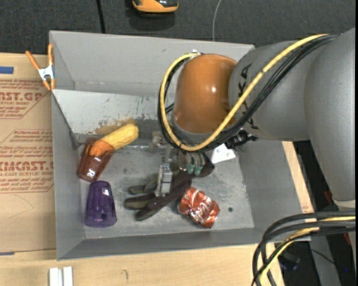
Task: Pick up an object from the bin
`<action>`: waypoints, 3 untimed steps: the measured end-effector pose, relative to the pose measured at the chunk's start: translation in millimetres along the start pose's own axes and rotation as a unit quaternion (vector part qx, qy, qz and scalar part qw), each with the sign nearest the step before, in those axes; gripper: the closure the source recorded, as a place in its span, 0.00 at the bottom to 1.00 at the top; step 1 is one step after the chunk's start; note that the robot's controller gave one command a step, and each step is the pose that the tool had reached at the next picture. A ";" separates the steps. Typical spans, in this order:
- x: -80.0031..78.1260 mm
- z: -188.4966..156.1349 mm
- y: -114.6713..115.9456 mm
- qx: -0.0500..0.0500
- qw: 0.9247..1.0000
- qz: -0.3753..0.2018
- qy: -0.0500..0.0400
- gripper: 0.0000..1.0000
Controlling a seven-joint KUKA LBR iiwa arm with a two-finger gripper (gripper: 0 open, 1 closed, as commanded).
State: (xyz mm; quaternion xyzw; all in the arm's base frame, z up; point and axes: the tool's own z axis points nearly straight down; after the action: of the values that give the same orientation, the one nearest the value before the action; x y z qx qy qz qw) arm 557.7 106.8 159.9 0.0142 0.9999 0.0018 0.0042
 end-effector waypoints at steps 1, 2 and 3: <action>28.0 59.9 -11.0 0.001 0.999 -0.038 0.002 0.00; 40.7 81.6 -14.4 0.001 0.999 -0.052 0.005 1.00; 40.7 81.7 -14.4 0.001 0.999 -0.052 0.005 1.00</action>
Offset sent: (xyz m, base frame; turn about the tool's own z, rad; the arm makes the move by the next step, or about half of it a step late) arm 0.0000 0.0000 0.0000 0.0000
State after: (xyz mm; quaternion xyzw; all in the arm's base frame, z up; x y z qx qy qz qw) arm 517.3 93.8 77.8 -0.0379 0.9993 0.0007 -0.0003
